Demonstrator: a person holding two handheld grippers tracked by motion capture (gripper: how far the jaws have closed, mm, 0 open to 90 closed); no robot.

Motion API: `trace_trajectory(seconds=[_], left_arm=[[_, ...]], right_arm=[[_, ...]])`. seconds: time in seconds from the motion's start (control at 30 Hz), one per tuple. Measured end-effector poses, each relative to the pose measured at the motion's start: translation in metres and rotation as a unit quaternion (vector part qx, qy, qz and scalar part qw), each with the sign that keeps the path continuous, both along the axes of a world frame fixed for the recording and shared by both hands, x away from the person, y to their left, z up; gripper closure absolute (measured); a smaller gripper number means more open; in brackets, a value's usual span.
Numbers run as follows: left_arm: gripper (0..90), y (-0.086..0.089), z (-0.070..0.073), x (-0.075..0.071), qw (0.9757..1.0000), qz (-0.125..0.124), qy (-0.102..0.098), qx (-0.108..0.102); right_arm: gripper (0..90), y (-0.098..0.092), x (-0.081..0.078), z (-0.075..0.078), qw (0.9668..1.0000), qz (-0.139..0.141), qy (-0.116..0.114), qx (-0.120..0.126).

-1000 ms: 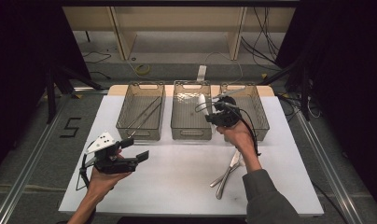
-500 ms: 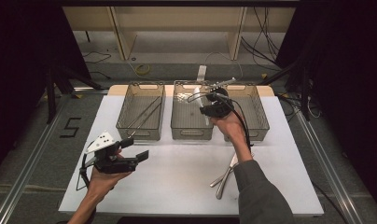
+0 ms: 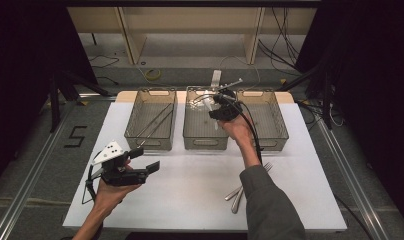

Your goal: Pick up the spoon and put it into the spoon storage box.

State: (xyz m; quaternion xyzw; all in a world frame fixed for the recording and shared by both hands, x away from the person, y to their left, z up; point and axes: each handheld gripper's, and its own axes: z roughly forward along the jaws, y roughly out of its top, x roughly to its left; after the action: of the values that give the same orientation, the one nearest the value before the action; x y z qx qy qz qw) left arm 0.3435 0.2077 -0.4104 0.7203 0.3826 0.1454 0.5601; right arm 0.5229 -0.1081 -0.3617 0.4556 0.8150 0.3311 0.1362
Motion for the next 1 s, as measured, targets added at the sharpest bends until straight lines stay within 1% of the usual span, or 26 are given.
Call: trace_trajectory(seconds=[0.07, 0.17, 0.33, 0.37, 0.5, 0.73, 0.9, 0.97, 1.0], left_arm=[[15.6, 0.0, 0.0, 0.0, 1.0, -0.001, -0.001, 0.001], [15.6, 0.0, 0.0, 0.0, 1.0, -0.002, -0.002, 0.001], [15.6, 0.001, 0.0, 0.0, 1.0, -0.004, -0.003, 0.001], [15.6, 0.0, 0.001, -0.001, 1.0, -0.003, -0.004, -0.002], [15.6, 0.0, 0.0, -0.001, 1.0, -0.004, -0.005, 0.0], [15.5, 0.001, 0.001, -0.001, 1.0, -0.003, -0.006, -0.003], [15.5, 0.001, 0.001, -0.001, 0.9999, -0.007, -0.008, -0.002], [15.5, 0.001, 0.001, -0.001, 0.9999, -0.006, -0.008, -0.003], [15.5, 0.001, 0.001, -0.001, 0.9999, -0.006, -0.008, -0.004]], right_arm=[[86.6, 0.002, 0.004, -0.004, 1.0, -0.002, 0.0, -0.006], [86.5, 0.002, 0.009, -0.01, 0.9999, -0.008, 0.006, -0.01], [86.5, 0.003, 0.013, -0.016, 0.9997, -0.022, 0.011, -0.005], [86.5, 0.004, 0.013, -0.017, 0.9997, -0.019, 0.01, -0.005], [86.5, 0.007, 0.014, -0.02, 0.9995, -0.024, 0.014, -0.011], [86.5, 0.012, 0.019, -0.029, 0.999, -0.03, 0.028, -0.015], [86.4, 0.016, 0.023, -0.034, 0.9986, -0.026, 0.033, -0.031], [86.4, 0.017, 0.025, -0.035, 0.9984, -0.031, 0.038, -0.028], [86.4, 0.016, 0.026, -0.036, 0.9985, -0.028, 0.037, -0.03]])
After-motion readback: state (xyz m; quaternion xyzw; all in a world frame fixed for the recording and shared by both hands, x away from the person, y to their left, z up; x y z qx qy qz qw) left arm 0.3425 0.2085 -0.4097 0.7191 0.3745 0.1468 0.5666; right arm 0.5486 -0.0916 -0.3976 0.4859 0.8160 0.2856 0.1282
